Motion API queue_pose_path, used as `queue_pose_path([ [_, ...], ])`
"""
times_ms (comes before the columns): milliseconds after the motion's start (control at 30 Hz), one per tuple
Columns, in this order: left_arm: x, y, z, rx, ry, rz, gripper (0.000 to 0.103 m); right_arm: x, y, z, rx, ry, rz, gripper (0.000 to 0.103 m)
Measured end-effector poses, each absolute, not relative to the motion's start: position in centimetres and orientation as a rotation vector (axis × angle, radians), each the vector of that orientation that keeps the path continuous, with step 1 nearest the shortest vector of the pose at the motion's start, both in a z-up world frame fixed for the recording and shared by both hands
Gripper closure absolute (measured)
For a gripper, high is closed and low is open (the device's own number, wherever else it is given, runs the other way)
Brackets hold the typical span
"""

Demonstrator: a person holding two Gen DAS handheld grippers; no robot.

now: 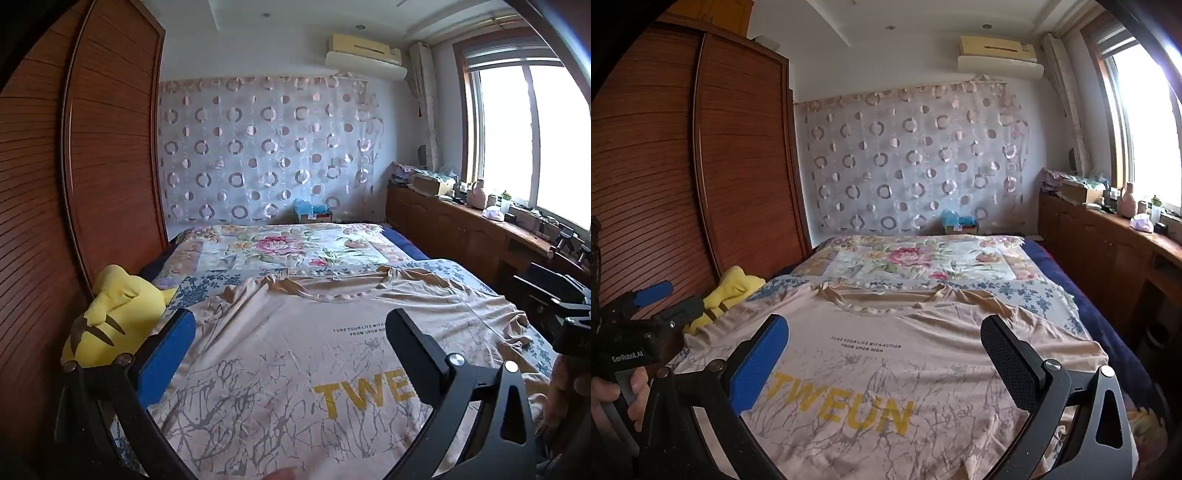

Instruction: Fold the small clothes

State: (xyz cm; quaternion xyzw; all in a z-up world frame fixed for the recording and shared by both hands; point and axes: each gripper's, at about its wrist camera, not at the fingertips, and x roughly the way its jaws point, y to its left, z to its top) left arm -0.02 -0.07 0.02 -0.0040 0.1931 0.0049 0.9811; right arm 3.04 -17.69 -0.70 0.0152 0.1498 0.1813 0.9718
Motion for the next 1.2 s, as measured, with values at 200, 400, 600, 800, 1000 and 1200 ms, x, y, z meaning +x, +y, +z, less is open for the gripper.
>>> queue_pose_path([
  [200,-0.05,-0.05,0.0,-0.014,0.387,0.008,0.0,3.03,-17.78,-0.81,0.03,0.299,0.365,0.0],
  [400,0.01,-0.05,0.01,-0.017,0.392,0.007,0.0,3.07,-17.67,-0.57,0.026,0.305,0.363,0.0],
  [600,0.05,-0.09,-0.01,-0.016,0.386,0.009,0.0,2.91,-17.57,-0.56,0.025,0.299,0.363,0.0],
  [800,0.04,-0.09,0.0,-0.018,0.385,0.009,0.0,2.73,-17.52,-0.64,0.024,0.293,0.361,0.0],
  [1000,0.04,-0.08,-0.01,-0.019,0.384,0.009,0.0,2.72,-17.47,-0.64,0.022,0.292,0.36,0.0],
  [1200,0.03,-0.07,0.0,-0.02,0.383,0.008,0.0,2.7,-17.43,-0.69,0.023,0.296,0.361,0.0],
])
